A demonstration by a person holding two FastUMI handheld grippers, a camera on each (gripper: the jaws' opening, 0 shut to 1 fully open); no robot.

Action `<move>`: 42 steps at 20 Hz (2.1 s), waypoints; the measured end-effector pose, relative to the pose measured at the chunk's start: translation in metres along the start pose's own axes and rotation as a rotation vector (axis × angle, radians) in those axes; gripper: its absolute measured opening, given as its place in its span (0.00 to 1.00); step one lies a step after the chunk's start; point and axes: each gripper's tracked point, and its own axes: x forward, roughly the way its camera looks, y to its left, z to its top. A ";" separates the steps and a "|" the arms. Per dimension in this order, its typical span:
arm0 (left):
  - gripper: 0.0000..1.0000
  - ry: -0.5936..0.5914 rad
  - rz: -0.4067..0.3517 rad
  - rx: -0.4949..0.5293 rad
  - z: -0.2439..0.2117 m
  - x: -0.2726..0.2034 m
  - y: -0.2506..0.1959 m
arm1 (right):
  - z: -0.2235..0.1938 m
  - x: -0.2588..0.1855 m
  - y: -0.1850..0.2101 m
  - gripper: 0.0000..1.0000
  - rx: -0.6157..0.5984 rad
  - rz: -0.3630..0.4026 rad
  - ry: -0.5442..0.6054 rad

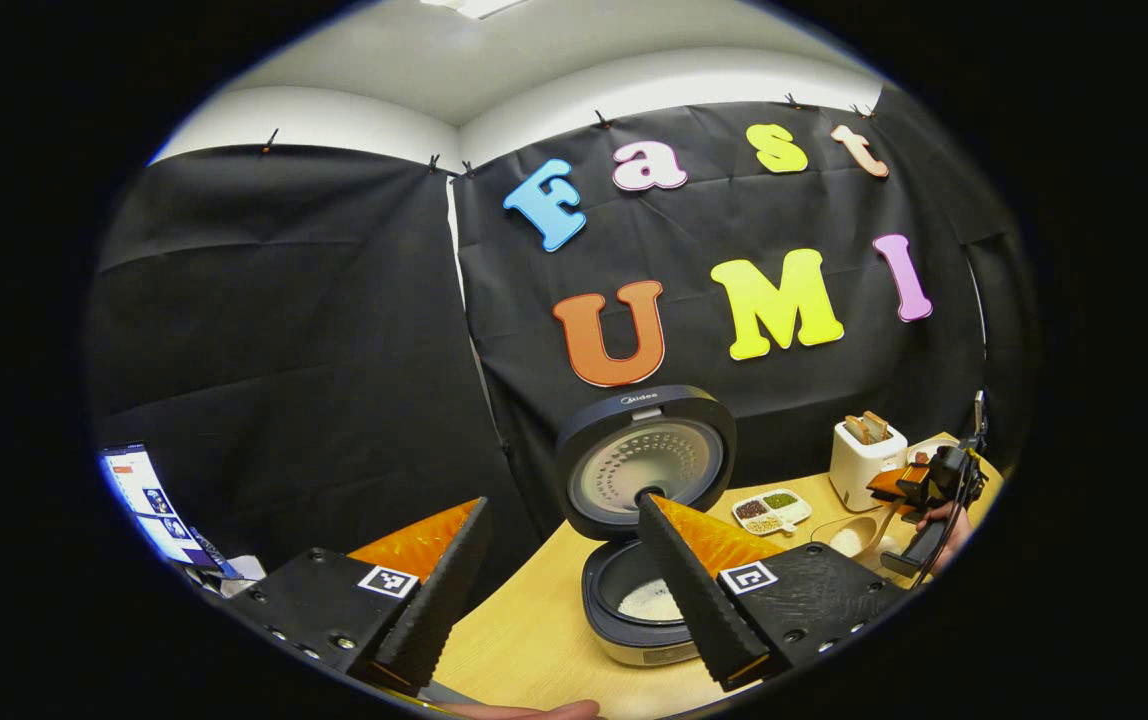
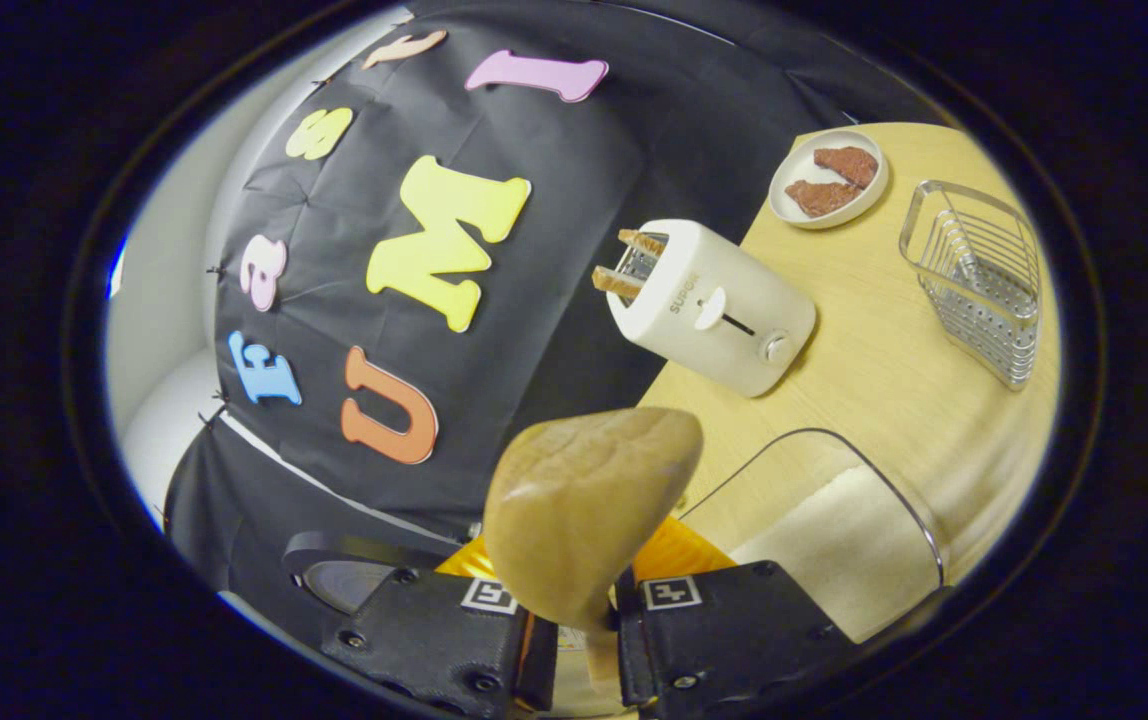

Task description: Close the left gripper, press the button to open the rice cooker; take a wooden spoon from the chopstick holder with the right hand, scoop a spoonful of rice and pour it into the rice cooker, then put the wooden spoon back into the chopstick holder.

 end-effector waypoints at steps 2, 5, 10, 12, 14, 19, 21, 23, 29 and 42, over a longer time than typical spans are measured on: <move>0.94 -0.002 -0.001 0.004 0.000 0.000 0.000 | 0.005 -0.001 -0.002 0.34 0.012 -0.003 -0.013; 0.94 -0.001 0.001 0.006 0.000 0.000 0.001 | 0.014 -0.003 -0.005 0.34 0.060 0.008 -0.029; 0.94 -0.003 -0.002 0.005 0.001 0.000 0.001 | 0.021 -0.011 0.003 0.35 0.093 0.029 -0.044; 0.94 -0.004 -0.005 0.002 0.000 -0.001 0.001 | 0.024 -0.015 0.012 0.35 0.099 0.037 -0.043; 0.94 -0.008 -0.004 0.000 0.000 -0.002 0.003 | 0.025 -0.018 0.028 0.35 0.092 0.040 -0.035; 0.94 -0.004 0.010 -0.010 -0.010 -0.005 0.014 | 0.014 -0.022 0.097 0.34 0.038 0.069 -0.004; 0.94 -0.002 0.017 -0.029 -0.013 -0.006 0.019 | 0.000 -0.020 0.130 0.35 -0.011 0.090 0.010; 0.94 0.000 0.033 -0.040 -0.016 -0.008 0.028 | -0.022 -0.014 0.165 0.34 -0.033 0.125 0.041; 0.94 0.017 0.082 -0.064 -0.029 -0.012 0.057 | -0.110 0.014 0.213 0.35 -0.063 0.159 0.147; 0.94 0.050 0.150 -0.066 -0.046 -0.020 0.093 | -0.242 0.054 0.173 0.35 -0.434 0.052 0.266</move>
